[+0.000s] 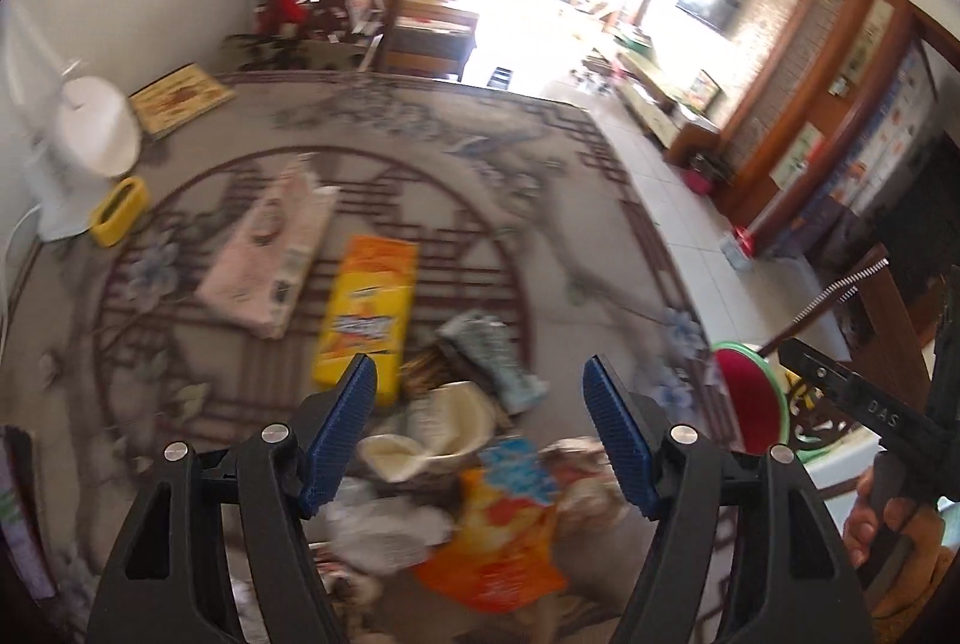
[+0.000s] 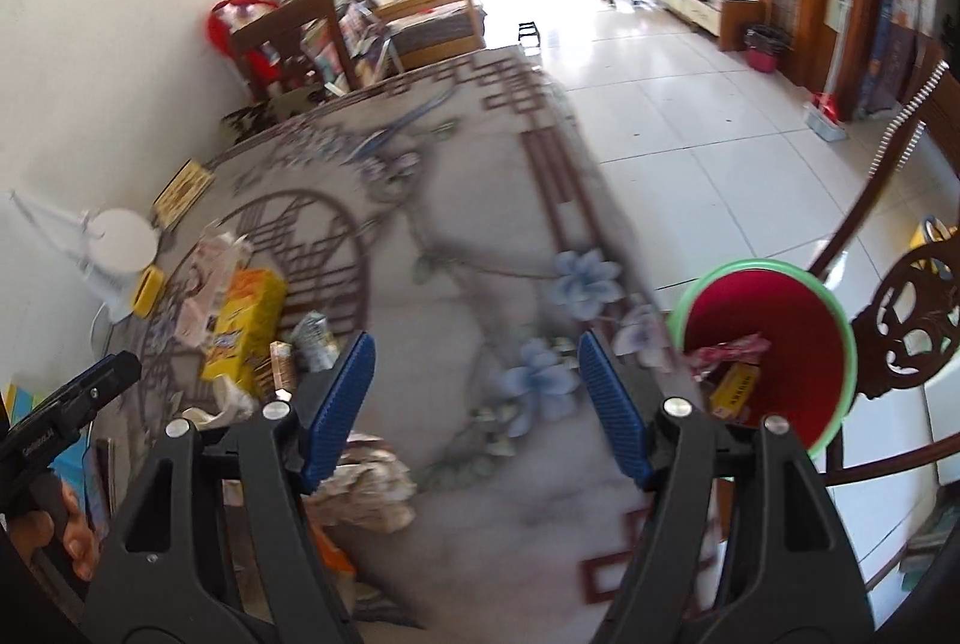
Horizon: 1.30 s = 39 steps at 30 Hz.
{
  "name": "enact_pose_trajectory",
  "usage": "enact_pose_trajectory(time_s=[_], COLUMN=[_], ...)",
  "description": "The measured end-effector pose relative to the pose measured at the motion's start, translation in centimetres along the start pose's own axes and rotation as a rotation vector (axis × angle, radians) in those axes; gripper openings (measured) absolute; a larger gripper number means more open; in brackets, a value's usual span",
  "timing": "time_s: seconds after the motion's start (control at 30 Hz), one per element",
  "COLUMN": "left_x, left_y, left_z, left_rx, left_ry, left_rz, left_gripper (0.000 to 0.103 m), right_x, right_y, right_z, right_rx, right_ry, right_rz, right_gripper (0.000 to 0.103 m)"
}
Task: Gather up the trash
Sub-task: 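Move both tools back over the table toward the orange drink box, then grasp the orange drink box with the right tool while the left tool grasps the pink carton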
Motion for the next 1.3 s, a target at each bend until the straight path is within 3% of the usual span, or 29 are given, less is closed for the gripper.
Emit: enact_pose_trajectory(time_s=[0.2, 0.47, 0.77, 0.97, 1.13, 1.3], left_x=[-6.4, -10.9, -16.6, -19.7, -19.7, -18.7], left_y=[-0.8, -2.4, -3.2, -1.8, -0.3, 2.7], left_z=[-0.1, 0.2, -0.5, 0.7, 2.8, 5.4], left_rx=[-0.005, 0.034, 0.040, 0.023, 0.025, 0.016], left_ry=[-0.079, -0.117, -0.157, -0.193, -0.155, -0.087], left_rz=[0.057, 0.082, 0.139, 0.140, 0.121, 0.105], left_gripper=[0.068, 0.068, 0.068, 0.068, 0.068, 0.068], right_x=[-6.4, -13.2, -21.3, -24.1, -24.4, -24.6], right_y=[1.4, 3.8, 10.6, 16.4, 20.6, 22.5], right_z=[-0.5, -0.3, 1.3, 2.4, 1.1, -0.4], right_rx=[-0.036, -0.091, -0.173, -0.233, -0.344, -0.421], right_ry=[-0.069, -0.159, -0.207, -0.189, -0.189, -0.206], right_rz=[0.054, 0.095, 0.129, 0.065, -0.019, -0.027], right_gripper=[0.069, 0.071, 0.072, 0.072, 0.072, 0.072])
Point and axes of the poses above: each gripper's, at about its wrist camera, not at the fingertips, and y roughly the way its jaws point, x to its right, z to its top, the point moved 6 cm from there along y, roughly the way its jaws point, and after that the axes turned 6 degrees about -y, right-handed, at the moved point
